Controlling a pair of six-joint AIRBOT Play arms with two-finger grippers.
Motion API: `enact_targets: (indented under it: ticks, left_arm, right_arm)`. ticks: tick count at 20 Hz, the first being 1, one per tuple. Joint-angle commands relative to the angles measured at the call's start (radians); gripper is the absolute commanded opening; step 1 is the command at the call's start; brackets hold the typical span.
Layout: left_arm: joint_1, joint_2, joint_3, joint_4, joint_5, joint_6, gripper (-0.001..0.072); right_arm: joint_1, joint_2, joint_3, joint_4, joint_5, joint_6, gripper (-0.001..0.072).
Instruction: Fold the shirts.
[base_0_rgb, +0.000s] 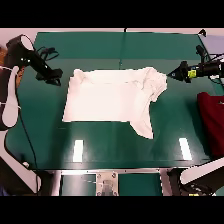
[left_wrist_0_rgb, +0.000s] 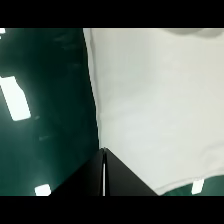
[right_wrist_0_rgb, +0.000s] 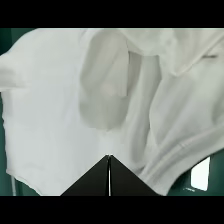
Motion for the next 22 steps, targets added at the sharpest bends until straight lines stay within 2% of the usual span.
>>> enact_targets:
  ticks: [1, 5, 8, 9, 10, 11, 12, 14, 17, 19, 22]
  left_arm:
    - [0.005, 0.034, -0.117, -0.029, -0.084, -0.007, 0.0021]
    - [0.020, 0.238, -0.435, -0.019, 0.027, 0.033, 0.0021]
    - [0.075, 0.405, -0.708, -0.011, 0.162, 0.034, 0.0025]
    - [0.093, 0.444, -0.784, -0.011, 0.216, 0.034, 0.0266]
    - [0.104, 0.462, -0.840, -0.013, 0.271, 0.014, 0.0624]
    - [0.107, 0.468, -0.874, -0.014, 0.313, -0.001, 0.0697]
    - [0.107, 0.467, -0.902, -0.023, 0.355, -0.001, 0.0699]
    - [0.107, 0.467, -0.959, -0.109, 0.456, 0.006, 0.0698]
    - [0.107, 0.467, -1.023, -0.285, 0.540, 0.103, 0.0698]
    - [0.107, 0.466, -1.061, -0.367, 0.555, 0.161, 0.0697]
    - [0.107, 0.464, -1.106, -0.385, 0.561, 0.179, 0.0697]
  right_arm:
    - [-0.018, 0.105, -0.181, -0.092, -0.020, 0.011, 0.0015]
    - [-0.029, 0.298, -0.532, -0.120, -0.144, 0.000, 0.0015]
    - [-0.028, 0.430, -0.767, -0.119, -0.211, -0.008, 0.0017]
    - [-0.028, 0.449, -0.826, -0.119, -0.216, -0.008, 0.0036]
    - [-0.028, 0.450, -0.868, -0.119, -0.216, -0.008, 0.0148]
    - [-0.028, 0.448, -0.907, -0.119, -0.220, -0.008, 0.0274]
    - [-0.028, 0.446, -0.935, -0.118, -0.232, -0.007, 0.0302]
    - [-0.029, 0.433, -0.969, -0.118, -0.246, -0.007, 0.0302]
    - [-0.027, 0.409, -0.976, -0.076, -0.246, -0.007, 0.0307]
    - [-0.004, 0.400, -0.976, -0.066, -0.248, -0.008, 0.0439]
    - [0.068, 0.386, -0.976, -0.066, -0.248, -0.011, 0.0452]
